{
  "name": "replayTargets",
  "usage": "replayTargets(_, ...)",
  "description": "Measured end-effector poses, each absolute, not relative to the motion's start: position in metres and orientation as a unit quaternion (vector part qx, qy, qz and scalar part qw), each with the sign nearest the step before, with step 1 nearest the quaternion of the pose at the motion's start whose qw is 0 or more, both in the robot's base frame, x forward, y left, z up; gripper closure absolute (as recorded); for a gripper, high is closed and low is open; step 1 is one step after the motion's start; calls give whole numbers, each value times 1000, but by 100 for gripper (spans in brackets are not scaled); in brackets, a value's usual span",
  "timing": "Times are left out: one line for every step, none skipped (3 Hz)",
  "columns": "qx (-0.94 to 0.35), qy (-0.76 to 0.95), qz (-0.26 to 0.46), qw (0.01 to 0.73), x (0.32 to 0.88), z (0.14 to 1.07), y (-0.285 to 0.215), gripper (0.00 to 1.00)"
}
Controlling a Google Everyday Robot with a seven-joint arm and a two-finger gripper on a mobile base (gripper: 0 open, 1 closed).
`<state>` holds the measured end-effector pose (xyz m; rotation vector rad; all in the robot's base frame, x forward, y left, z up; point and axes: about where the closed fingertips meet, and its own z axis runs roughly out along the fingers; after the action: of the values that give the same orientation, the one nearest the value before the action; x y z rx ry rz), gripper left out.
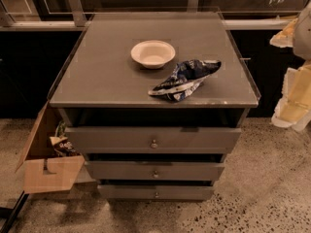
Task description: Open middle drawer
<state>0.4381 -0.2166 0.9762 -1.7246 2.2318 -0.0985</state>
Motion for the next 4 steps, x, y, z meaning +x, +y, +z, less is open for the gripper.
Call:
replayTargets(-603, 781, -34, 159, 438, 976, -217, 0)
replayTargets(-598, 777, 24, 195, 427, 958, -219, 0)
replayTargets(-575, 777, 102, 234, 407, 924, -233, 0)
replayTargets(-543, 773, 169, 280, 385, 902, -222, 0)
